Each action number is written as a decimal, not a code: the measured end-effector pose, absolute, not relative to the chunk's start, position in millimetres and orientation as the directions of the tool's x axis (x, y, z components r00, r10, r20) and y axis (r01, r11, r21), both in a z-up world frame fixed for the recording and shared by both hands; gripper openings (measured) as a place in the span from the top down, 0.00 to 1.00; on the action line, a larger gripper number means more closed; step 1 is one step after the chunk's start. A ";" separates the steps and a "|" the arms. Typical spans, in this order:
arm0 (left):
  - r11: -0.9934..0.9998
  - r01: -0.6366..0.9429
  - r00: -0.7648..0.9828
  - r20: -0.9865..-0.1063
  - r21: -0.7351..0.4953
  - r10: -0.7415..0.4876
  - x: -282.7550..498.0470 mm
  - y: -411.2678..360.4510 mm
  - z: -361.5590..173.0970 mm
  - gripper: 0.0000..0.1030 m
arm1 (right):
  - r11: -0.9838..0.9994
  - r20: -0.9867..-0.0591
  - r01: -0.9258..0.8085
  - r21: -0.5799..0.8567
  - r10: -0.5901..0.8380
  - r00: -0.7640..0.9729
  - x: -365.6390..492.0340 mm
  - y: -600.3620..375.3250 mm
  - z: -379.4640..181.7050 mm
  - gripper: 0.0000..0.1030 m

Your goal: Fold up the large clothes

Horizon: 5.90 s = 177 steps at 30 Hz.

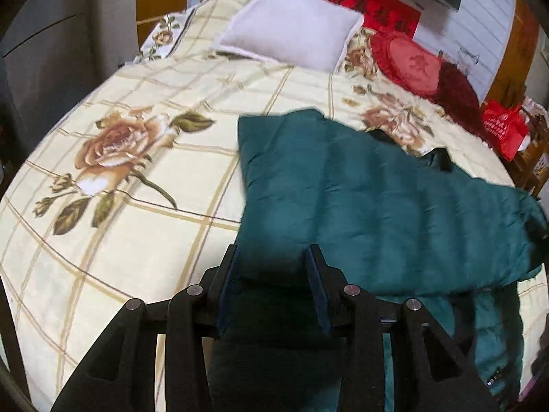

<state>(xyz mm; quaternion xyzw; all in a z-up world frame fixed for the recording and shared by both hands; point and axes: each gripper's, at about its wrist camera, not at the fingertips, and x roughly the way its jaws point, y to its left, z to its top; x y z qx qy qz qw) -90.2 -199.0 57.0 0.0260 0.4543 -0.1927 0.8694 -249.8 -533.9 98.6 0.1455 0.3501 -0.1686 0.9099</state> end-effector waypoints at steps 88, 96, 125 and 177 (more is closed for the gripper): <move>0.874 0.485 0.663 -0.664 0.029 -0.346 -163.7 -259.4 100.5 0.51 | 0.920 -0.809 0.388 -0.052 -0.267 0.524 -243.5 -507.6 41.9 0.38; 0.873 0.487 0.667 -0.655 0.022 -0.355 -179.8 -257.6 106.9 0.50 | 0.929 -0.798 0.369 -0.037 -0.250 0.549 -277.9 -491.9 57.8 0.34; 0.860 0.509 0.600 -0.701 -0.038 -0.387 -225.0 -259.6 100.7 0.50 | 0.936 -0.772 0.351 0.036 -0.197 0.605 -348.9 -473.9 84.0 0.25; 0.850 0.524 0.532 -0.759 -0.054 -0.376 -161.4 -371.2 65.3 0.50 | 0.826 -0.712 0.562 -0.027 -0.411 0.569 -387.1 -624.1 119.2 0.21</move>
